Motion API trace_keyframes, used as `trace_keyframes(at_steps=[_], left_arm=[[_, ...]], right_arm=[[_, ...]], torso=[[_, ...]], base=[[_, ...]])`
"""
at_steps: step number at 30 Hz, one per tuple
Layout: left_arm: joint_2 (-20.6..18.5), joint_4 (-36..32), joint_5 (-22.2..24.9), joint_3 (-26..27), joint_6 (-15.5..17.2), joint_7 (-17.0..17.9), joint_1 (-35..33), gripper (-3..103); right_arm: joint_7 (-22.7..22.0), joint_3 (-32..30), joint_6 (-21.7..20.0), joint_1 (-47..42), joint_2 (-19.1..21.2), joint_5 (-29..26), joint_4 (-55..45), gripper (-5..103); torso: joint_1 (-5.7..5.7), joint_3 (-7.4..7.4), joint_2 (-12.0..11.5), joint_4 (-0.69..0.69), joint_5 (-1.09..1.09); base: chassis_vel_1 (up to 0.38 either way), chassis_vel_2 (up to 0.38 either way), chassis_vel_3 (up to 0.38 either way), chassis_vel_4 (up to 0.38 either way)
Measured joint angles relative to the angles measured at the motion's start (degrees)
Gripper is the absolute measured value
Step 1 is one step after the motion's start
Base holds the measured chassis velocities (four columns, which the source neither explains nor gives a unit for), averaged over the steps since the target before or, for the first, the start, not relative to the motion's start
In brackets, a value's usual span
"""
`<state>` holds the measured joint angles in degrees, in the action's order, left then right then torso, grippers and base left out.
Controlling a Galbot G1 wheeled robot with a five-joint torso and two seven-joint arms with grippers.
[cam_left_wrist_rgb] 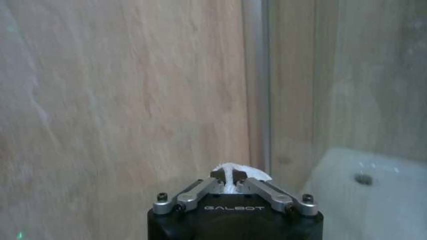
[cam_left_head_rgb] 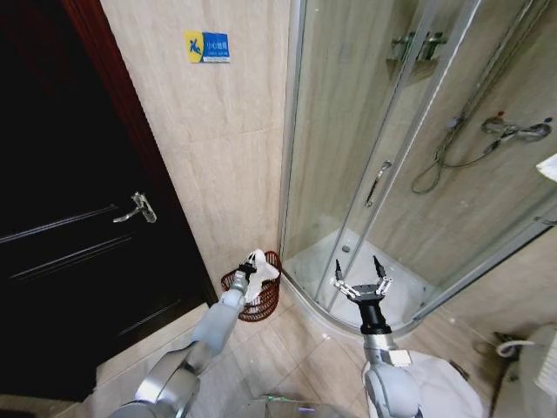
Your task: Discard the used towel into the hamper.
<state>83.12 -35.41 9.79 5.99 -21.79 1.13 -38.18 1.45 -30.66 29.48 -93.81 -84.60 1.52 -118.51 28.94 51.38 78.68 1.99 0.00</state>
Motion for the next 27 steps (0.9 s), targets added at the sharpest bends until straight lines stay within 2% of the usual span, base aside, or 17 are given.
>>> trace_keyframes(at_steps=[9, 13, 17, 27], left_arm=[[0.8, 1.1, 1.9, -2.1, 3.2, 0.0, -0.4, 4], [1.1, 1.5, 2.3, -2.6, 4.9, -0.1, -0.3, 4], [1.7, 2.2, 4.5, -4.0, 8.3, -0.1, 0.3, 4], [2.9, 5.6, 4.7, -6.2, 9.5, 0.4, 2.7, 4]], right_arm=[[-0.3, 0.6, 3.0, 0.1, -0.6, -0.6, -1.1, 100], [2.1, 0.7, 3.9, -0.1, -0.2, -1.0, -1.9, 100], [6.4, 0.7, 5.0, 0.1, 0.6, -2.4, -3.4, 100], [8.1, -0.1, 5.4, 0.8, 1.9, -4.2, -4.8, 100]], torso=[[0.0, 0.0, 0.0, 0.0, 0.0], [0.0, 0.0, 0.0, 0.0, -0.01], [0.0, 0.0, 0.0, 0.0, 0.0], [0.0, 0.0, 0.0, -0.01, -0.01]], base=[[0.0, 0.0, 0.0, 0.0], [0.0, 0.0, 0.0, 0.0], [0.0, 0.0, 0.0, 0.0], [0.0, 0.0, 0.0, 0.0]])
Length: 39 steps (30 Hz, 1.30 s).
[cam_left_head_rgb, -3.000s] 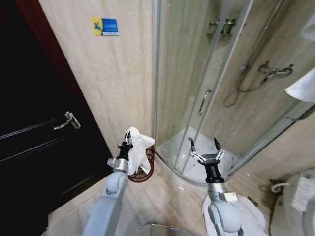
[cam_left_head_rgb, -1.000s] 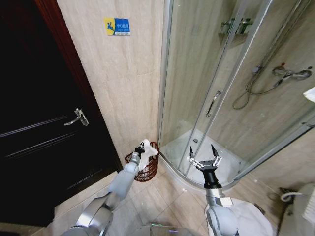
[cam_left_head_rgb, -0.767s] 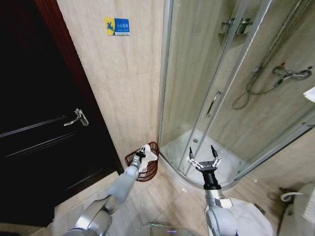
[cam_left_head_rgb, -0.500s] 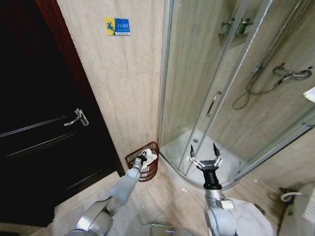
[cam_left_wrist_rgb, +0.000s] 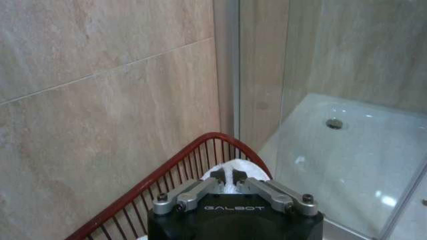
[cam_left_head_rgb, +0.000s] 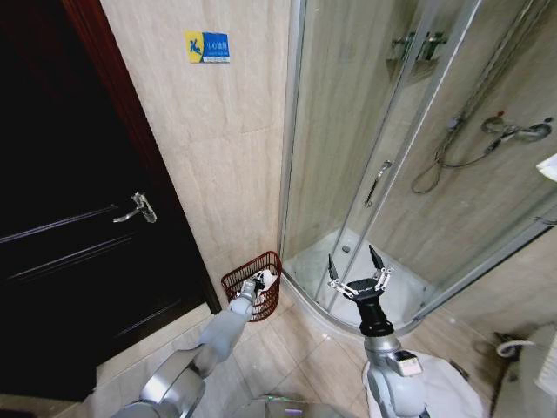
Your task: Discard the used towel into the hamper.
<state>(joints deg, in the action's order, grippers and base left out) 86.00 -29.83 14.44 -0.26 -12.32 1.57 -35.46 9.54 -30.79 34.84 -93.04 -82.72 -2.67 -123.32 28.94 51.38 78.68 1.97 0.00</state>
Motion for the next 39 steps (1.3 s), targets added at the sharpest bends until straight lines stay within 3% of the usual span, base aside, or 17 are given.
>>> trace_keyframes(at_steps=[13, 25, 29, 31, 34, 35, 39], left_arm=[[0.3, 0.5, -0.4, 0.7, -0.5, 0.4, -0.4, 4], [0.7, -0.7, -4.4, 3.4, 0.6, 0.2, -1.7, 2], [0.0, -0.9, -6.9, 4.1, 2.0, 0.5, -2.8, 22], [-0.1, -0.8, -7.1, 4.2, 2.2, 0.6, -2.9, 22], [-0.1, -0.8, -7.1, 4.6, 2.6, 0.9, -2.9, 38], [-0.1, -0.8, -7.1, 4.6, 2.6, 0.9, -2.9, 38], [-0.5, -1.0, -7.1, 4.7, 2.6, 0.8, -3.3, 54]], right_arm=[[4.8, 0.4, 1.9, 0.4, -0.2, -2.8, 0.4, 100], [7.1, 0.7, 3.9, -0.5, 0.2, -4.2, 0.1, 100], [7.6, 0.9, 4.4, -0.7, 0.0, -4.1, 0.0, 100], [7.6, 0.9, 4.4, -0.6, 0.0, -4.1, 0.1, 100], [7.6, 0.9, 4.5, -0.8, 0.0, -4.1, 0.1, 100], [7.6, 0.9, 4.5, -0.8, 0.0, -4.1, 0.1, 100], [7.6, 0.7, 4.5, -0.9, 0.0, -4.0, 0.1, 100]], torso=[[-0.02, 0.0, 0.0, 0.01, 0.01], [0.05, 0.02, 0.0, -0.01, 0.03], [-0.04, 0.0, 0.0, 0.03, 0.01], [-0.05, -0.01, 0.0, 0.04, 0.0], [-0.04, -0.01, 0.0, 0.01, 0.01], [-0.04, -0.01, 0.0, 0.01, 0.01], [0.01, 0.0, 0.0, 0.0, 0.01]], base=[[-0.024, 0.025, 0.028, -0.023], [-0.126, 0.114, 0.089, -0.084], [0.044, -0.02, -0.044, 0.006], [0.074, -0.043, -0.041, 0.039], [0.034, -0.014, -0.024, 0.013], [0.0, 0.0, 0.0, 0.0], [0.0, 0.0, 0.0, 0.0]])
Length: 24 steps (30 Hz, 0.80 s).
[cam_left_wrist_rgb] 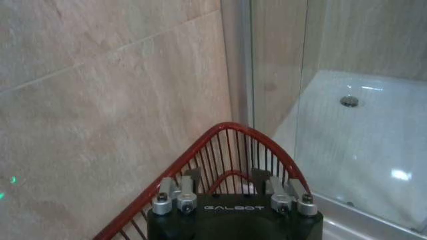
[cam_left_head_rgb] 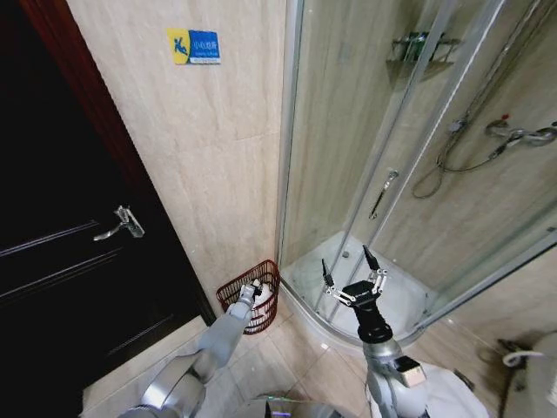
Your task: Discard the used towel into the hamper.
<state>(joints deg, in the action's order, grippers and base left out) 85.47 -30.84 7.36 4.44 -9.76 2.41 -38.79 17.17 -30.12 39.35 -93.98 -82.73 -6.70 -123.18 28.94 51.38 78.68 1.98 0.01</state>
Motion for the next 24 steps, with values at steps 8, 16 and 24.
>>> trace_keyframes(at_steps=[8, 16, 24], left_arm=[[-2.7, -5.6, 0.8, -1.1, -1.0, -0.1, -3.3, 82], [-8.4, -19.8, 1.9, 0.8, 0.0, -0.5, -12.2, 100], [-10.8, -38.9, 2.1, 11.7, 3.7, -1.3, -26.5, 100]], right_arm=[[-0.1, -0.1, -0.5, 0.1, 0.0, 0.2, -0.3, 100], [-2.2, -0.2, -2.9, 0.3, 0.5, 1.5, -1.6, 100], [-6.2, -2.7, -8.4, 1.6, 2.5, 1.8, -5.0, 100]], torso=[[-0.01, 0.0, 0.0, 0.0, 0.0], [-0.01, 0.0, 0.0, 0.01, 0.0], [-0.01, -0.01, 0.0, 0.01, -0.01]], base=[[0.0, 0.0, 0.0, 0.0], [0.0, 0.0, 0.0, 0.0], [0.0, 0.0, 0.0, 0.0]])
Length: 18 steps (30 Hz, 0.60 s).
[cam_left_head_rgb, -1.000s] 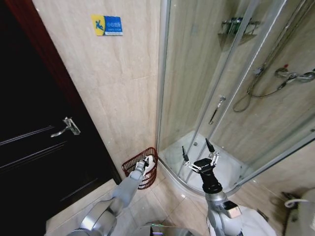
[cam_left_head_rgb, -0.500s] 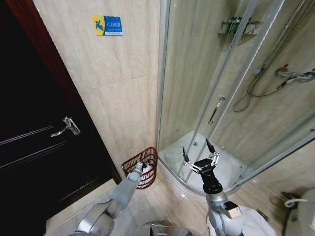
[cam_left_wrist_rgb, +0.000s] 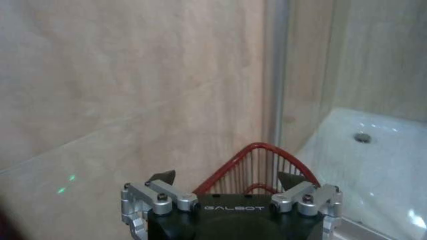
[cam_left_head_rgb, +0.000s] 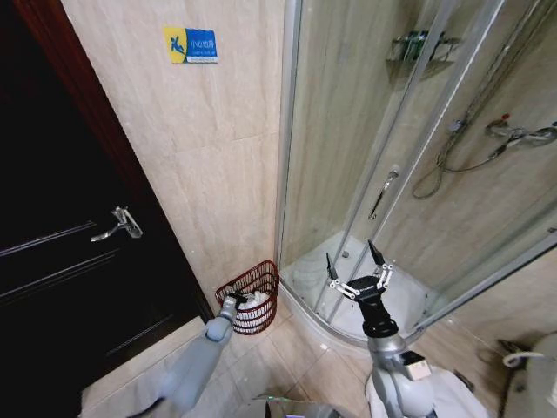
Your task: Discard the used towel into the hamper.
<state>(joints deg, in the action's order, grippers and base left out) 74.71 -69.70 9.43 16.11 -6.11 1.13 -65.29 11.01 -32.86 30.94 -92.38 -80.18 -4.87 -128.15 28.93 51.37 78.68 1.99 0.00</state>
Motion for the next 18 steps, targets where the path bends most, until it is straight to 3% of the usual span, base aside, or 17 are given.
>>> trace_keyframes(at_steps=[3, 10, 11, 18], left_arm=[[0.1, -2.7, -0.1, 2.0, 0.2, -0.2, -2.7, 100], [1.1, -19.2, 0.4, 8.9, 0.3, -1.6, -13.6, 100], [1.1, -19.2, 0.4, 8.9, 0.3, -1.6, -13.6, 100], [4.7, -33.2, 1.6, 15.4, -0.7, -3.4, -21.1, 100]], right_arm=[[-0.5, -0.2, -0.8, 0.0, 0.4, 0.0, -1.0, 100], [-1.1, 0.3, -2.3, -0.4, 0.2, 1.0, -3.9, 100], [-1.1, 0.3, -2.3, -0.4, 0.2, 1.0, -3.9, 100], [-3.5, 0.0, -4.6, -0.7, 0.1, 2.7, -4.7, 100]], torso=[[0.0, 0.01, 0.0, 0.01, 0.0], [0.0, 0.0, 0.0, -0.01, 0.0], [0.0, 0.0, 0.0, -0.01, 0.0], [0.0, 0.0, 0.0, -0.01, -0.01]], base=[[0.0, 0.0, 0.0, 0.0], [0.0, 0.0, 0.0, 0.0], [0.0, 0.0, 0.0, 0.0], [0.0, 0.0, 0.0, 0.0]])
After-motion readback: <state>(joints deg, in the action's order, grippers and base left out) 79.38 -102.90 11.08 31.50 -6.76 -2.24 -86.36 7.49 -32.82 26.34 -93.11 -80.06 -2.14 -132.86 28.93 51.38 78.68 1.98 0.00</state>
